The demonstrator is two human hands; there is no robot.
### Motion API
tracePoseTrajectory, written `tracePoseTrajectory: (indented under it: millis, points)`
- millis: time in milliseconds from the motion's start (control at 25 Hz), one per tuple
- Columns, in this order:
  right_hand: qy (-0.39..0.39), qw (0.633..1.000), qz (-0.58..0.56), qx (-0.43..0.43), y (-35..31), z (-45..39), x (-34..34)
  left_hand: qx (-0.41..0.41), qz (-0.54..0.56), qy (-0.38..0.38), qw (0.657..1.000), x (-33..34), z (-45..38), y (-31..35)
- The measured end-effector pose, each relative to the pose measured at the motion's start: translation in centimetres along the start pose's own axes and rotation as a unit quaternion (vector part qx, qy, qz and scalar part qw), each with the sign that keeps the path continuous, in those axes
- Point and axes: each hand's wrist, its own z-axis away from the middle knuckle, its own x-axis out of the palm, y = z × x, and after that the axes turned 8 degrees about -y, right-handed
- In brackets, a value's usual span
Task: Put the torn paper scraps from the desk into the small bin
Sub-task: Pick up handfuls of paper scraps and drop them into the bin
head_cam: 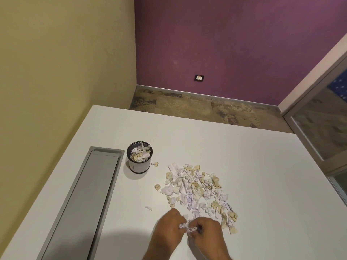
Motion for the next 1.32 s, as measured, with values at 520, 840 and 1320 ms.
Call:
tracePoseTrajectory:
  millis: [520,840,1320]
  points:
    - [0.029,0.975,-0.121,-0.185,-15.4,-6.4,-7.3,-0.058,0.163,0.187,0.967,-6.3,0.5,-1.8]
    - [-0.009,0.964,0.071,-0.258,-24.5,-13.8,-4.9,-0.074,0.191,0.282,0.938,-14.7,0.4,-3.0]
    - [-0.096,0.963,-0.092,-0.235,-20.6,-14.5,-6.1,-0.126,0.113,0.301,0.939,-22.4,-4.0,-4.3]
